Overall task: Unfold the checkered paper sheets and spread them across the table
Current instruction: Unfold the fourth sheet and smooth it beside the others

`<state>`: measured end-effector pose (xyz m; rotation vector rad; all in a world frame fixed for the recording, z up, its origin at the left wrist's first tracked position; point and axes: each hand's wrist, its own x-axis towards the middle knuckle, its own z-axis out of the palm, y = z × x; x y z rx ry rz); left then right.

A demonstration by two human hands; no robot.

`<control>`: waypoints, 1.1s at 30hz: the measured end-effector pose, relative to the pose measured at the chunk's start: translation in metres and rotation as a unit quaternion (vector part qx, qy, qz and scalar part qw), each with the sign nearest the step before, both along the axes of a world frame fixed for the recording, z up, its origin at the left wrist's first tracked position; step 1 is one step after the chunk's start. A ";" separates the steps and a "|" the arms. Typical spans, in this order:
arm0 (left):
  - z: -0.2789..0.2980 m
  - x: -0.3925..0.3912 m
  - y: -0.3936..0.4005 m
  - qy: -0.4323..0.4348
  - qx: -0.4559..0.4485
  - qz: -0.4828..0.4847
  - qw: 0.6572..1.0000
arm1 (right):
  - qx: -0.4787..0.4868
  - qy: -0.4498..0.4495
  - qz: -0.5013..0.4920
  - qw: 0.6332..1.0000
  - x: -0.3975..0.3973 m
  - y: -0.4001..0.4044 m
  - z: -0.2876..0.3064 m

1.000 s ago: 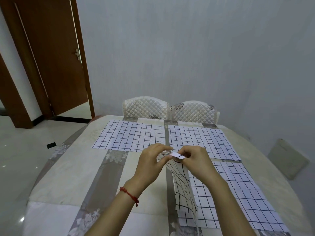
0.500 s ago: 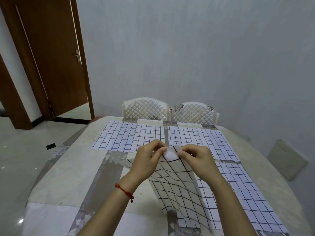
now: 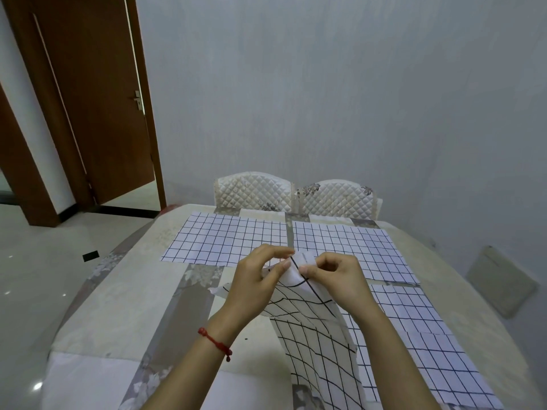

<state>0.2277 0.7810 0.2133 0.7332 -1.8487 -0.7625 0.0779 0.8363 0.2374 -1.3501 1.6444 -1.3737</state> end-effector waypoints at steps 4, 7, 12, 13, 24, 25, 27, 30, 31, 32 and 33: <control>-0.001 0.001 0.000 0.002 -0.036 -0.002 0.999 | -0.003 -0.012 0.011 1.000 0.001 0.000 0.001; -0.001 0.000 0.000 0.018 -0.010 0.026 0.999 | 0.003 -0.020 0.016 1.000 0.001 0.001 0.000; -0.004 -0.001 -0.001 0.014 0.031 0.029 0.999 | 0.005 -0.015 0.020 1.000 0.000 -0.001 -0.003; -0.005 -0.001 -0.002 0.012 0.024 0.033 0.999 | 0.005 -0.018 0.021 1.000 0.000 -0.001 -0.003; -0.009 0.015 -0.013 0.045 0.047 0.122 0.990 | -0.011 -0.027 -0.026 0.999 -0.019 -0.005 -0.011; -0.009 0.018 -0.015 0.053 0.047 0.140 0.988 | -0.020 -0.030 -0.043 0.998 -0.022 -0.006 -0.011; -0.008 0.027 -0.020 0.067 0.057 0.173 0.981 | -0.035 -0.026 -0.077 0.996 -0.029 -0.007 -0.012; -0.013 0.043 -0.027 0.080 0.082 0.192 0.975 | -0.039 -0.016 -0.101 0.994 -0.043 -0.011 -0.011; -0.015 0.048 -0.028 0.087 0.102 0.195 0.972 | -0.039 -0.015 -0.106 0.993 -0.048 -0.013 -0.011; -0.016 0.052 -0.028 0.093 0.125 0.196 0.968 | -0.040 -0.015 -0.112 0.993 -0.052 -0.015 -0.011; -0.018 0.055 -0.028 0.099 0.148 0.197 0.964 | -0.040 -0.013 -0.120 0.992 -0.057 -0.018 -0.012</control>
